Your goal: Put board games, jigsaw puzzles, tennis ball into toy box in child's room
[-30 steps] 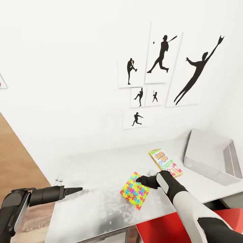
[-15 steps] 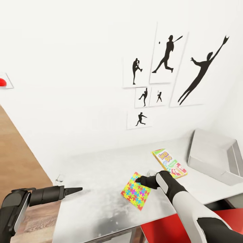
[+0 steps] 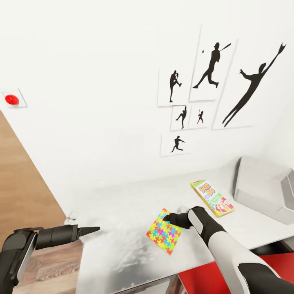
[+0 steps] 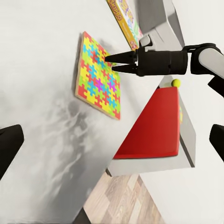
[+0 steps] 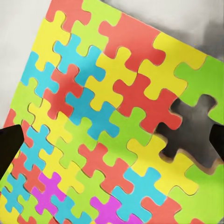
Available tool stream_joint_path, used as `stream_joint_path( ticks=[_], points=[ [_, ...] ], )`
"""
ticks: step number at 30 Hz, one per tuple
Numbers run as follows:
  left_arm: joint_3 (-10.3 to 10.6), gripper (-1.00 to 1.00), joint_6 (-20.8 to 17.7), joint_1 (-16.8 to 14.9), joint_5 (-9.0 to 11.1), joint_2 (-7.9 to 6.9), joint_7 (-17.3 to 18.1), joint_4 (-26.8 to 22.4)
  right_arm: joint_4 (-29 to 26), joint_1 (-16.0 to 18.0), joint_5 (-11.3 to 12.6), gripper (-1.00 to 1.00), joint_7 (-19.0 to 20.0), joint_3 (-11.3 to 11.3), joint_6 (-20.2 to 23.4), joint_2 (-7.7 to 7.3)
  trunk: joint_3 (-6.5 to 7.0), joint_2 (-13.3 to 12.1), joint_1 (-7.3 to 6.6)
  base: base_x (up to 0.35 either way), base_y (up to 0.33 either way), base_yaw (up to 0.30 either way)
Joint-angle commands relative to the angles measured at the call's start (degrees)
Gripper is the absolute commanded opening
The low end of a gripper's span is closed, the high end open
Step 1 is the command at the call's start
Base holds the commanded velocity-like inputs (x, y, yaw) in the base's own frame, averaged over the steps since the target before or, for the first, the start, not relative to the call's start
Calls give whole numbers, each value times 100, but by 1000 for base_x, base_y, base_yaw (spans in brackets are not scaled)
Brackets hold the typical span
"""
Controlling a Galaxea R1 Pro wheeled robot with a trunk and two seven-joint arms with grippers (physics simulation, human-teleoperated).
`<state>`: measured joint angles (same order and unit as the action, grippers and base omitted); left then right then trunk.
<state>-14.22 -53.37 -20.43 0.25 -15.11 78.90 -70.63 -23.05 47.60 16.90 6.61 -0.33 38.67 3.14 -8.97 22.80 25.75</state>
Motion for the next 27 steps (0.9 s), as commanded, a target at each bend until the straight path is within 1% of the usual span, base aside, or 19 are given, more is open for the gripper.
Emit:
stream_joint_path(
  ticks=[1, 27],
  points=[
    [-2, 100, -60, -5, 2, -1, 20, 1, -7, 4, -22, 100, 16, -3, 26, 1, -12, 12, 4, 0, 147, 0],
    [10, 100, -64, -5, 2, -1, 18, -2, -7, -4, -46, 100, 16, 6, 18, 38, -12, 12, 4, -80, 242, 0]
  ],
)
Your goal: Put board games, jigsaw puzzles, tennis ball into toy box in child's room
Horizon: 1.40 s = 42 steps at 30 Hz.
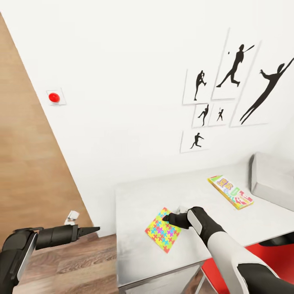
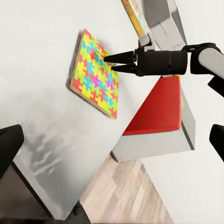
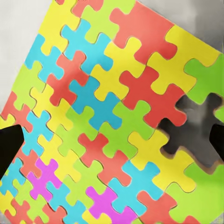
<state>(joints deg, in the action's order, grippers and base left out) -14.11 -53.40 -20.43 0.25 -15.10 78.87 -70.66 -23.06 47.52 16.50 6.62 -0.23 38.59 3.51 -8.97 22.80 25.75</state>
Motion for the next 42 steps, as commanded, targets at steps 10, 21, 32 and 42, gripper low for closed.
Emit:
stream_joint_path(
  ticks=[10, 21, 32, 42],
  points=[
    [4, 100, -63, -5, 10, -1, 22, 2, -6, 4, -6, 100, 15, -3, 26, 6, -12, 12, 3, -38, 216, 0],
    [5, 100, -65, -5, 10, -1, 16, 0, -6, 5, -6, 100, 15, -3, 26, 10, -12, 12, 3, -58, 116, 0],
    [6, 100, -69, -5, 10, 0, 14, 1, -6, 3, -6, 100, 15, -3, 26, 10, -12, 12, 3, -4, 160, 0],
    [6, 100, -67, -5, 10, -1, 14, 1, -6, 3, -6, 100, 15, -3, 26, 9, -12, 12, 3, 0, 168, 0]
  ],
)
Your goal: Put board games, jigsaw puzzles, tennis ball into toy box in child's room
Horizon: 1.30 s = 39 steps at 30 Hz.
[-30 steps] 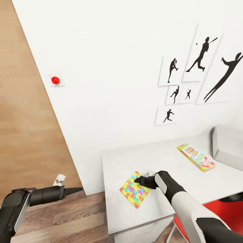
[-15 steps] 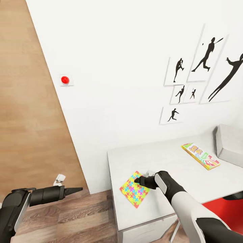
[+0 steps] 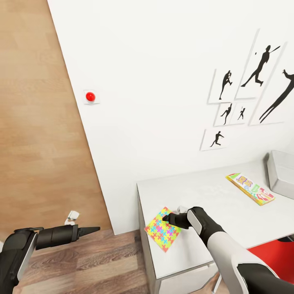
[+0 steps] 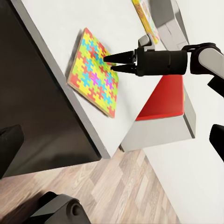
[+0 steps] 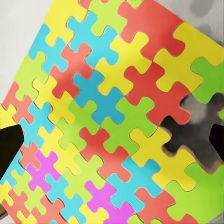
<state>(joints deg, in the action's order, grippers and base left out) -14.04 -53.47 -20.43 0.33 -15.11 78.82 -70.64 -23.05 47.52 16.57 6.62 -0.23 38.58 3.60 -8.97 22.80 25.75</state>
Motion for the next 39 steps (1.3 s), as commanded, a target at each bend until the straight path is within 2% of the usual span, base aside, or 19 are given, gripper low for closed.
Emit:
stream_joint_path(
  ticks=[1, 10, 25, 39],
  points=[
    [-2, 100, -59, -5, 2, -1, 20, 0, -7, 4, -14, 100, 15, -3, 27, 0, -12, 12, 4, 0, 116, 0],
    [1, 100, -58, -5, 2, -1, 20, 4, -7, 3, -14, 100, 15, -3, 27, 0, -12, 12, 4, 0, 140, 0],
    [-2, 100, -58, -5, 1, 5, 16, 1, -31, 9, -4, 100, 15, -3, 4, -15, -8, 12, 4, 0, 22, 0],
    [-2, 100, -52, -5, 2, 7, 19, -1, -50, 12, 4, 100, 19, -3, 0, -26, 105, 12, 4, 0, 0, 0]
  ],
)
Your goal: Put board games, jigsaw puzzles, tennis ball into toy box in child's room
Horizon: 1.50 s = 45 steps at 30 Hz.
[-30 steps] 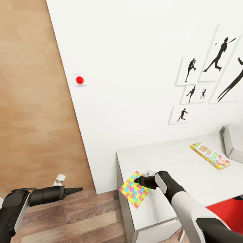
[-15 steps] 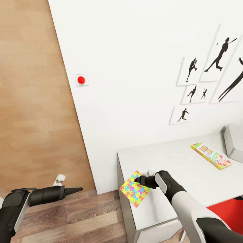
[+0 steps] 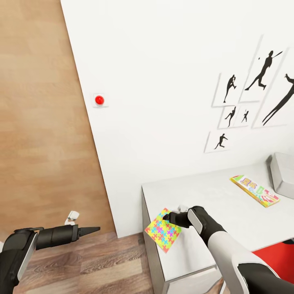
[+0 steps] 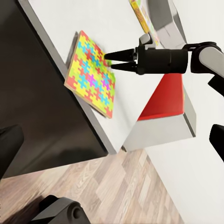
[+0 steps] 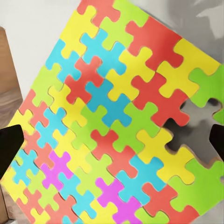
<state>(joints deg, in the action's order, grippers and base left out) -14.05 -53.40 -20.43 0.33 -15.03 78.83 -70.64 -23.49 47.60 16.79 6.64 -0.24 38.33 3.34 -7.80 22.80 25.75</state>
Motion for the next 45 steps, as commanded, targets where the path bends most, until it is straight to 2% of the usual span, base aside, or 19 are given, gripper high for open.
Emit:
stream_joint_path(
  ticks=[1, 16, 45],
  points=[
    [-2, 100, -62, -5, 2, -1, 19, 0, -10, 4, -18, 100, 17, -3, 25, 0, -3, 12, 4, 0, 0, 0],
    [1, 100, -60, -5, 0, -4, 17, 2, -18, 4, -15, 100, 25, 11, 25, 0, 132, 12, 4, -46, 92, 0],
    [6, 100, -65, -5, 0, 0, -4, 6, -50, 4, -11, 100, 83, -28, 34, -35, 397, 12, 4, -2, 5, 0]
  ],
)
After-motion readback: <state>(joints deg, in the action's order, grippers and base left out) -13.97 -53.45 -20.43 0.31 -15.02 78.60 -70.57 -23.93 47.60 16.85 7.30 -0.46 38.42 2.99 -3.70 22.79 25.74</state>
